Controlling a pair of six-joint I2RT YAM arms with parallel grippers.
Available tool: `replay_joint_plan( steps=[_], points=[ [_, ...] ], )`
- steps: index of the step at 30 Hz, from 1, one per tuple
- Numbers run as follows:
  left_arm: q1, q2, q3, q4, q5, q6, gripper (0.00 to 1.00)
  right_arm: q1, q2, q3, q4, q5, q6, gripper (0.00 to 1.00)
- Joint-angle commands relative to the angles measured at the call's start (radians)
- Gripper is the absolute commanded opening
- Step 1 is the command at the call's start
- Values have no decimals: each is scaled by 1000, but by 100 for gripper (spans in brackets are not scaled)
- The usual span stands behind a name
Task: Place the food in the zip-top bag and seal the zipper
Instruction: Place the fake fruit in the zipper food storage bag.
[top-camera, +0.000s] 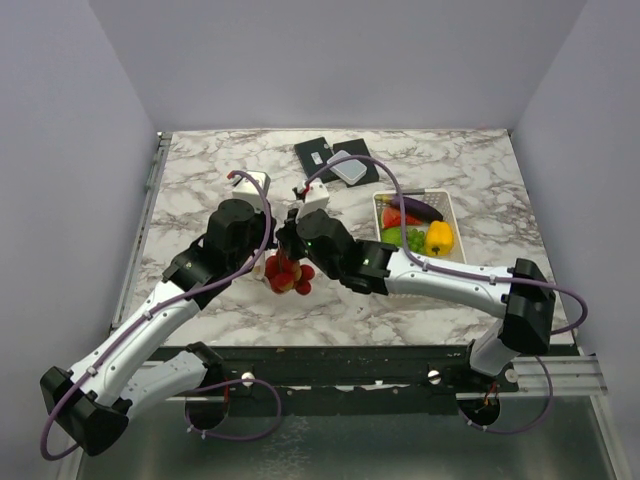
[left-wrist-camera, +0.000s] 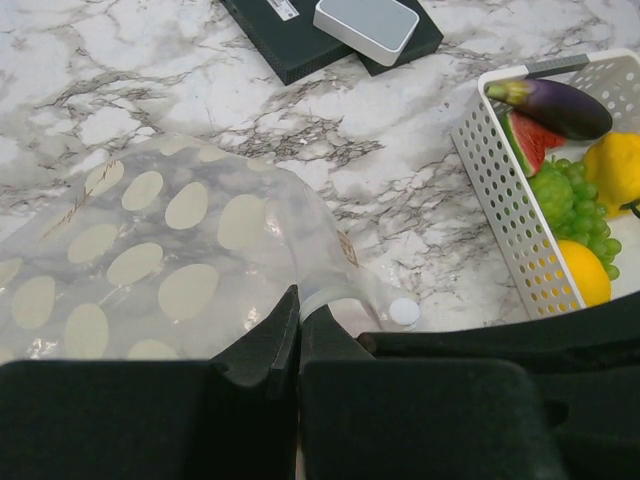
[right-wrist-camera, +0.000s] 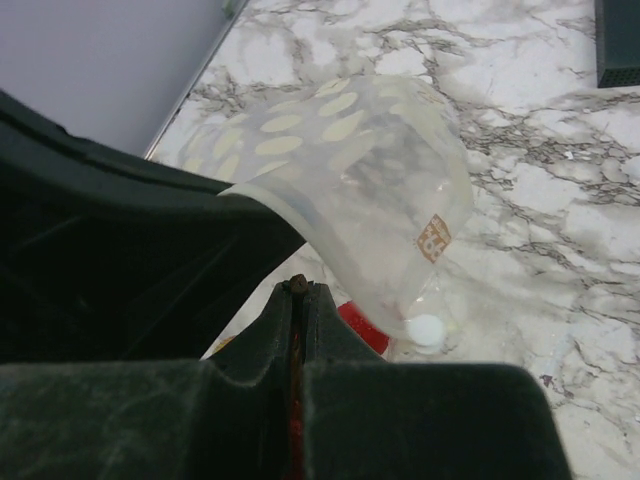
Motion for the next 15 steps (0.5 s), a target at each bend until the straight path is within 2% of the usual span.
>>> replay_joint_plan(
  steps=[1,9,15],
  points=[
    [4,3,-5,30,13,-3,0,45,-20,-67,168,39,-50,1],
    [7,5,-4,31,24,-2,0,63,-13,-108,233,74,-59,1],
    [6,6,-3,33,71,2,0,61,60,28,121,194,-17,1]
  ],
)
